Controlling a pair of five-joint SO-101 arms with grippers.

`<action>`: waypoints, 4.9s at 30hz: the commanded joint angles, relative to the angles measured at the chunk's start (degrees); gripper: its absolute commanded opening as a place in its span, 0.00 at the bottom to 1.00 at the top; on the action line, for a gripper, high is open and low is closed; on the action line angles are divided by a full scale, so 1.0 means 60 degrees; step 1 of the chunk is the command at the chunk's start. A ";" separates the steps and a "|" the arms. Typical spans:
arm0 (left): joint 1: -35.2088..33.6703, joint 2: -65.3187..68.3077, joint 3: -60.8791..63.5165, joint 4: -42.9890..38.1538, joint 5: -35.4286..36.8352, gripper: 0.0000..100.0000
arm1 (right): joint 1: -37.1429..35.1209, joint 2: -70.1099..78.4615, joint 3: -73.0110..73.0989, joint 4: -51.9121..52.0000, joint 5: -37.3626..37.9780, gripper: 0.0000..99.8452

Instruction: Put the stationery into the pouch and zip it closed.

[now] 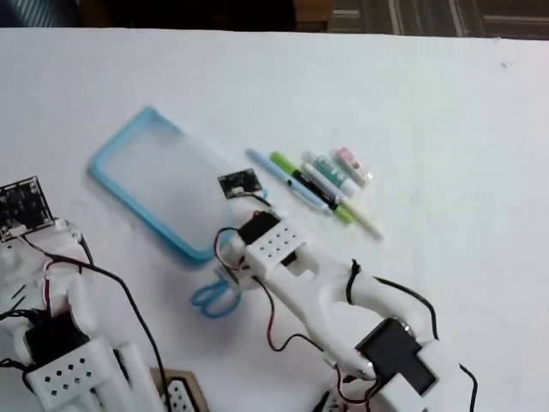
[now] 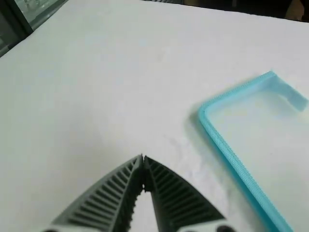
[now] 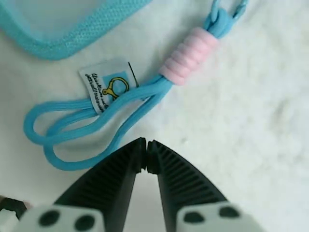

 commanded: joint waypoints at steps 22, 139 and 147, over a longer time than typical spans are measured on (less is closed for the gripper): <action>0.0007 0.0066 -0.0425 0.0000 0.0015 0.03 | -0.1165 0.7172 -0.7766 0.4696 -0.3883 0.29; 0.0051 0.0066 -0.1773 0.0601 0.0015 0.03 | 0.0872 0.4916 -0.5348 0.4579 0.0484 0.02; 0.0051 0.0066 -0.1788 0.0601 0.0073 0.03 | 0.0886 0.0271 -0.5348 0.4549 0.0689 0.02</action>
